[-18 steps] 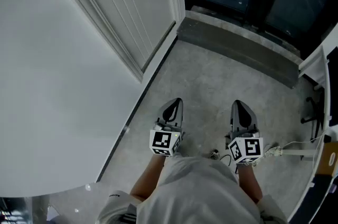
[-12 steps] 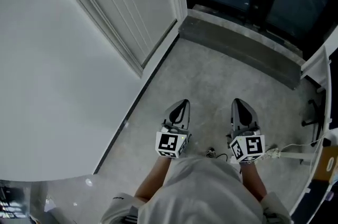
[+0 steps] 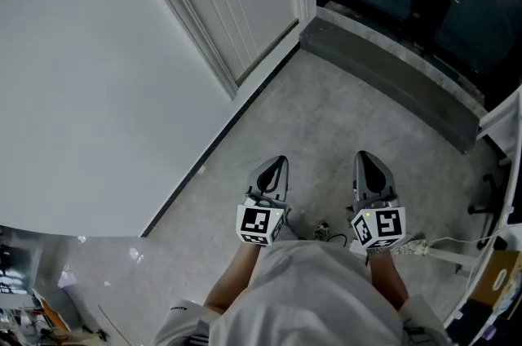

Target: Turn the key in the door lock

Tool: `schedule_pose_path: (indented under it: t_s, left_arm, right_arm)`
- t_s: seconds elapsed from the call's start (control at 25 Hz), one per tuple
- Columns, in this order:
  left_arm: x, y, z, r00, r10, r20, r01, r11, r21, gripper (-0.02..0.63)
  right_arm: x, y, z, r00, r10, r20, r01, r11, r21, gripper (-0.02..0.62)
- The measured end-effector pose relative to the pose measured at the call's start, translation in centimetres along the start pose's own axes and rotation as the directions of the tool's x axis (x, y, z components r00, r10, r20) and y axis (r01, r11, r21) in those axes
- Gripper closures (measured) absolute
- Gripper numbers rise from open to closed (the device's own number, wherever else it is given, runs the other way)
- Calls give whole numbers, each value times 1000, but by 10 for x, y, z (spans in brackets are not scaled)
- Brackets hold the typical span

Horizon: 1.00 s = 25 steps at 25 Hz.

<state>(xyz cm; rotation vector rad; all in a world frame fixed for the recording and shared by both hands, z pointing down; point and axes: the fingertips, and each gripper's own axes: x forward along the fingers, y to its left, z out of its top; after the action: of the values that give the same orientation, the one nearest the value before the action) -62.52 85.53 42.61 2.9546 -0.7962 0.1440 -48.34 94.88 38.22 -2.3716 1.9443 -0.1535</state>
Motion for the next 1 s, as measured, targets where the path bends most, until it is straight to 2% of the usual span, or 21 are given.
schedule_pose_path:
  t_s: [0.16, 0.28, 0.36, 0.56, 0.76, 1.0]
  left_arm:
    - [-11, 23, 3, 999, 35, 12, -34, 999, -8, 597]
    - [-19, 41, -1, 999, 41, -13, -41, 999, -21, 597]
    - [-23, 57, 3, 999, 39, -7, -40, 999, -34, 597]
    - [-17, 103, 10, 1000, 27, 11, -27, 999, -44, 597]
    - [-10, 119, 16, 998, 41, 45, -38, 997, -69, 597]
    - [10, 132, 4, 1000, 2, -1, -2, 997, -78, 597]
  right_arm:
    - [13, 26, -4, 999, 37, 4, -37, 999, -29, 604]
    - [27, 41, -5, 999, 43, 5, -43, 999, 12, 604]
    - [35, 52, -4, 999, 37, -4, -37, 999, 38, 604]
    - [61, 78, 3, 1000, -7, 4, 7, 1000, -11, 604]
    - [72, 79, -5, 998, -61, -6, 61, 998, 22, 604]
    - [98, 78, -9, 997, -72, -13, 73, 997, 19, 604]
